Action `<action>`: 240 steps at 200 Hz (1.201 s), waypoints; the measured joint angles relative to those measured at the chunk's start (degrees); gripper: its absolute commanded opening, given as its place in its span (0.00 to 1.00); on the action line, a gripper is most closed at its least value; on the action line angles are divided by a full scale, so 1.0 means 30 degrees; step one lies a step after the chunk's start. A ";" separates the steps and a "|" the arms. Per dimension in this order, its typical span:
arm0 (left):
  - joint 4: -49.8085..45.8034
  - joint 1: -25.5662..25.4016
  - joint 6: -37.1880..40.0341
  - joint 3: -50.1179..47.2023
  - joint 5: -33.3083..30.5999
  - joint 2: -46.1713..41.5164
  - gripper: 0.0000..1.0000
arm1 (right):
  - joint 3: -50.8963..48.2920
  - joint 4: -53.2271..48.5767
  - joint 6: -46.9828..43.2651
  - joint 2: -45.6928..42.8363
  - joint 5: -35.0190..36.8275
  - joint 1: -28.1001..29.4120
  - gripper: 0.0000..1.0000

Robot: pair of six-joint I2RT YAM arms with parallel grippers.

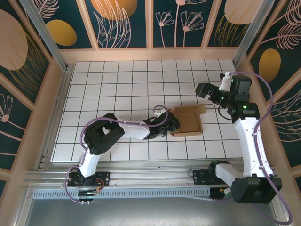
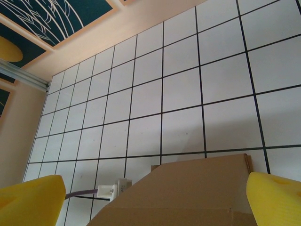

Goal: Fold the paper box

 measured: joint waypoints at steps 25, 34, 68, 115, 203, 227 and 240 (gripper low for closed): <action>-0.0772 0.0000 0.0306 0.0838 -0.0015 0.0517 0.34 | -0.0401 0.0080 0.0007 -0.0095 -0.0066 -0.0015 0.99; -0.1158 0.0000 0.0430 0.1115 -0.0080 0.0648 0.34 | -0.0532 0.0146 0.0007 -0.0117 -0.0073 -0.0015 0.99; -0.3279 -0.0036 0.1282 0.2557 -0.0525 0.1129 0.35 | -0.0787 0.0364 0.0007 -0.0342 -0.0044 -0.0015 0.99; -0.7060 -0.0197 0.3169 0.5697 -0.1902 0.2412 0.36 | -0.0947 0.0430 0.0007 -0.0605 -0.0051 -0.0015 0.99; -0.9413 -0.0015 0.5260 0.7060 -0.3191 0.3067 0.11 | -0.1173 0.0554 0.0058 -0.0758 -0.0066 -0.0015 0.99; -0.9479 0.0117 0.5858 0.7096 -0.3002 0.3045 0.16 | -0.1173 0.0568 0.0051 -0.0758 -0.0058 -0.0015 0.99; -0.9500 0.0262 0.6142 0.7111 -0.2812 0.3031 0.23 | -0.1173 0.0568 0.0058 -0.0750 -0.0066 -0.0015 0.99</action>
